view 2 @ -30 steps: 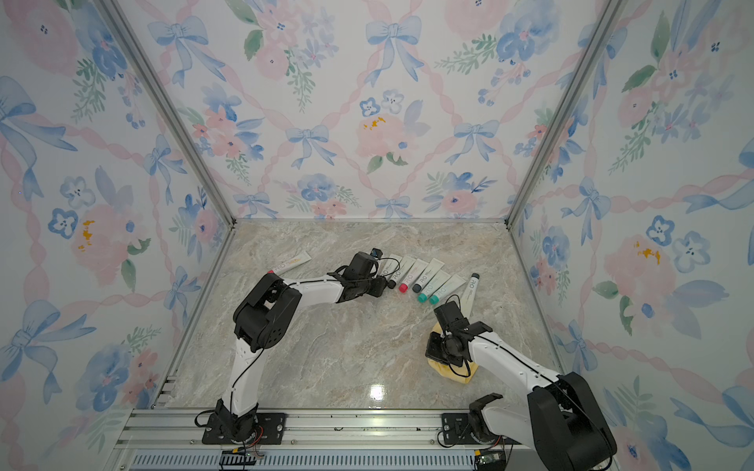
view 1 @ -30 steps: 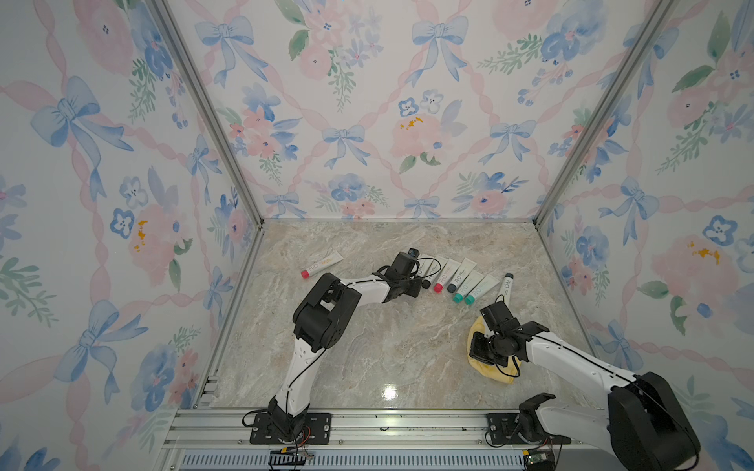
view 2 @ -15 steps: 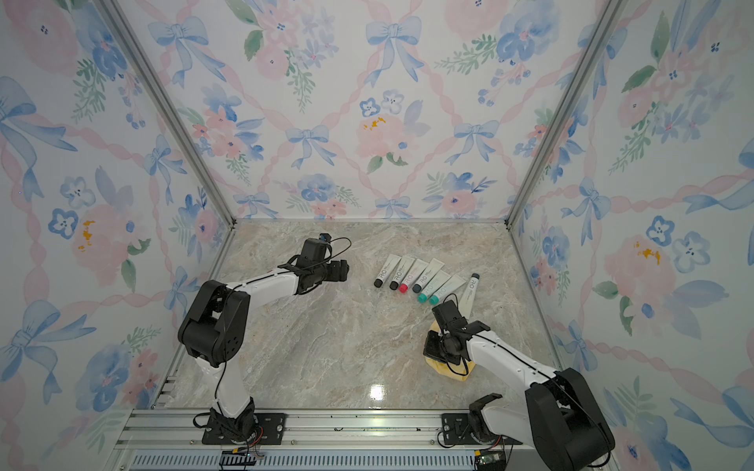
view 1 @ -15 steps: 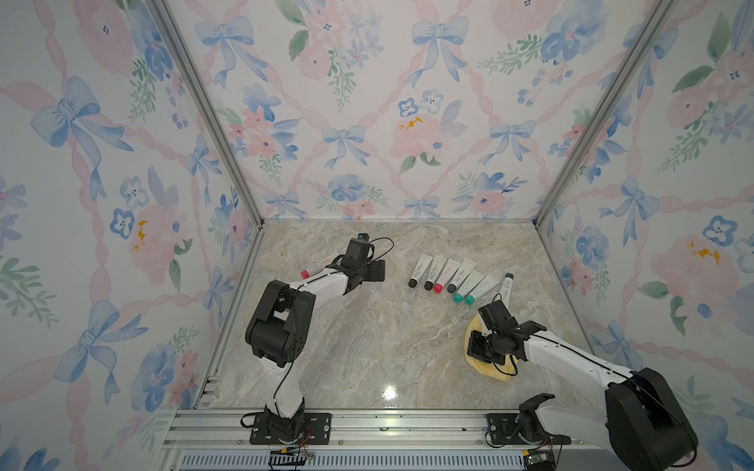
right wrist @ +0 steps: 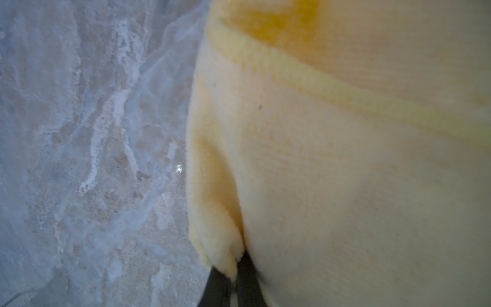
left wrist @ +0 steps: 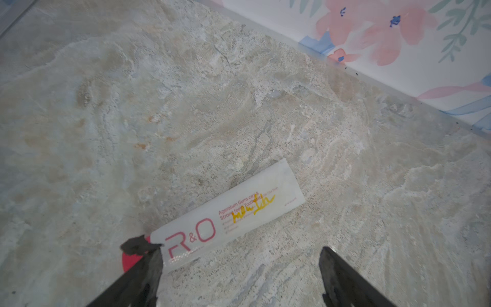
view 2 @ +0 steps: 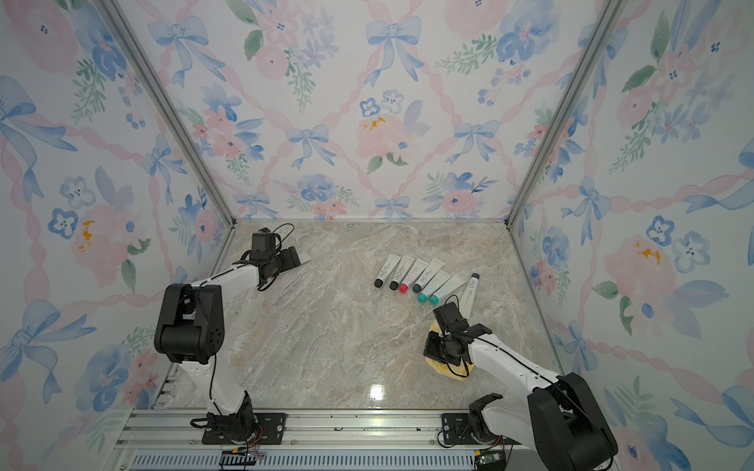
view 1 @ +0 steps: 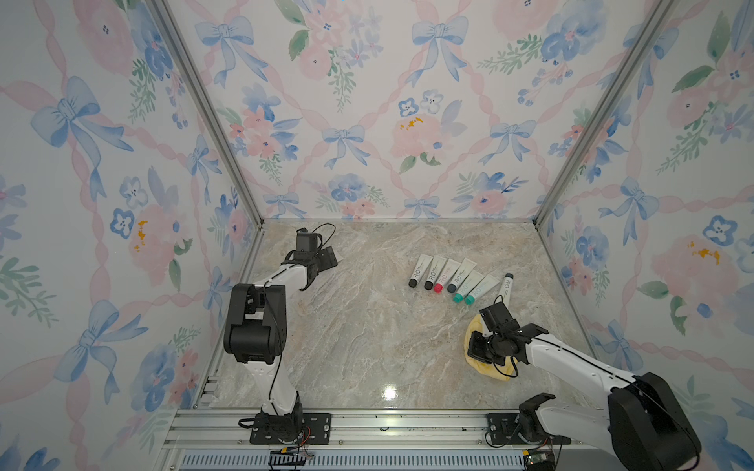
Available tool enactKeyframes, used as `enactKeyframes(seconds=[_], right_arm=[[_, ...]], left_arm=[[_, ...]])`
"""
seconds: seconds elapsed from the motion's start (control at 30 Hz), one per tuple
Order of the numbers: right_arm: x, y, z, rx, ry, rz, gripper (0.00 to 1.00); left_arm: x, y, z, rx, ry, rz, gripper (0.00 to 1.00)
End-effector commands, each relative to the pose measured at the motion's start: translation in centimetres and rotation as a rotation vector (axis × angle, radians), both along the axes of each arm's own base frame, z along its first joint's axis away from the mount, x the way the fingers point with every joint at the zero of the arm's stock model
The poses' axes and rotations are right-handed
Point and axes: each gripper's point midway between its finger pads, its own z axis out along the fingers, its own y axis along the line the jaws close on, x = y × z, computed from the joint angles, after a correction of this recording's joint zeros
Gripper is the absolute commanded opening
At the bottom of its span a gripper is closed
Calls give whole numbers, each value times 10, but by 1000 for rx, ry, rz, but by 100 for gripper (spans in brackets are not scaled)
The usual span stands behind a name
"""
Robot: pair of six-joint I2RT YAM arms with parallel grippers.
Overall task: Wipe the surface of the toothpaste tube
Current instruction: Move the toothpaste to the center of the board.
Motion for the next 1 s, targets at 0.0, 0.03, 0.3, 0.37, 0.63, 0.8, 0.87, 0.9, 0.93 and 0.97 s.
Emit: enactKeyframes(seconds=[0.0,0.03,0.3,0.37,0.63,0.8,0.87,0.9,0.93,0.97], right_arm=[[-13,-2,-10,-17,45,11,7],[-13,-2,-9,-17,43,12,7],[-14,-5,1,-29,28,16,7],[-15,-7,2,-34,25,13,7],[-15,-7,4,-32,20,12,7],[-14,-7,3,-31,17,17,7],[-14,-7,2,-33,18,17,7],[-14,-7,0,-32,21,17,7],[-15,-6,-1,-31,24,17,7],[-15,-6,-2,-28,25,15,7]], left_arm=[[5,12,-15,-5,33,44,94],[6,14,-17,-7,37,45,94],[8,20,-41,-28,82,46,95],[7,19,-44,-31,90,44,95],[1,12,-56,-26,118,29,93],[0,9,-52,-18,112,25,87],[-1,7,-47,-10,104,26,87],[-1,8,-46,-4,101,27,88],[-1,7,-44,0,97,27,89],[0,7,-43,1,94,26,90]])
